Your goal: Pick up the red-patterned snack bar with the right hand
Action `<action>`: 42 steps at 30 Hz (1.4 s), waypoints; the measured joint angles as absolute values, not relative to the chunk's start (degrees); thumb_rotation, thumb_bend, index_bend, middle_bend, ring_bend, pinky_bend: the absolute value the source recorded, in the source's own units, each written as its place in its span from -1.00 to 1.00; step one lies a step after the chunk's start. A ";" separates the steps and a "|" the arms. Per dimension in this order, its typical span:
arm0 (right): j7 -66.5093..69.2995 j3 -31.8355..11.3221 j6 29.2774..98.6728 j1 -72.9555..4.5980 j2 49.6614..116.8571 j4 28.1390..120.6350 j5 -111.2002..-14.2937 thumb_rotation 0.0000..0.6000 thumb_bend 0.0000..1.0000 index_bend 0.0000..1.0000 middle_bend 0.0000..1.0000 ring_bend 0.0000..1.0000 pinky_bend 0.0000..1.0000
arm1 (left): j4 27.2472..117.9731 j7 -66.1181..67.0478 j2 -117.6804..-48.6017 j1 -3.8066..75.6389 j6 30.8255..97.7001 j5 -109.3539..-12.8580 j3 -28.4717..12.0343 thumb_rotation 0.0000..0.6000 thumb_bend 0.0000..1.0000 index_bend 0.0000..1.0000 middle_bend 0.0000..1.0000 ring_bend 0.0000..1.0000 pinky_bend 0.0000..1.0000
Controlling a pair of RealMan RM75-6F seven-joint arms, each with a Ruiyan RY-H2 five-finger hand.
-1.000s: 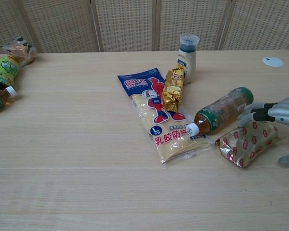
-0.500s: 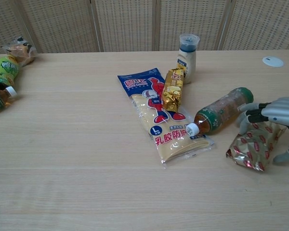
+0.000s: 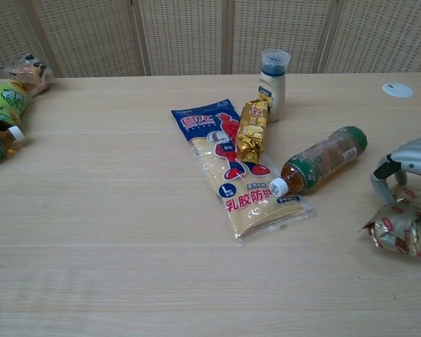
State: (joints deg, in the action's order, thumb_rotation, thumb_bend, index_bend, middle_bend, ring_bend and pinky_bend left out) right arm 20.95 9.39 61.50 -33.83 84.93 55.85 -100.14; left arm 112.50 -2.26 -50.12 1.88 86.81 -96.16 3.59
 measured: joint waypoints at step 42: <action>3.18 -8.73 66.55 -38.90 58.90 110.90 -90.05 1.00 -0.94 0.25 0.23 -0.30 -0.09 | 112.73 -4.57 -48.82 1.44 88.11 -97.72 4.00 1.00 -1.00 -1.00 -1.00 -1.00 -1.00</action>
State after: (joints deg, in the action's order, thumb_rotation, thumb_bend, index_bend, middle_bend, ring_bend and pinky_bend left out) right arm 3.18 -8.73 66.55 -38.90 58.90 110.90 -90.05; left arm 112.73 -4.57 -48.82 1.44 88.11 -97.72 4.00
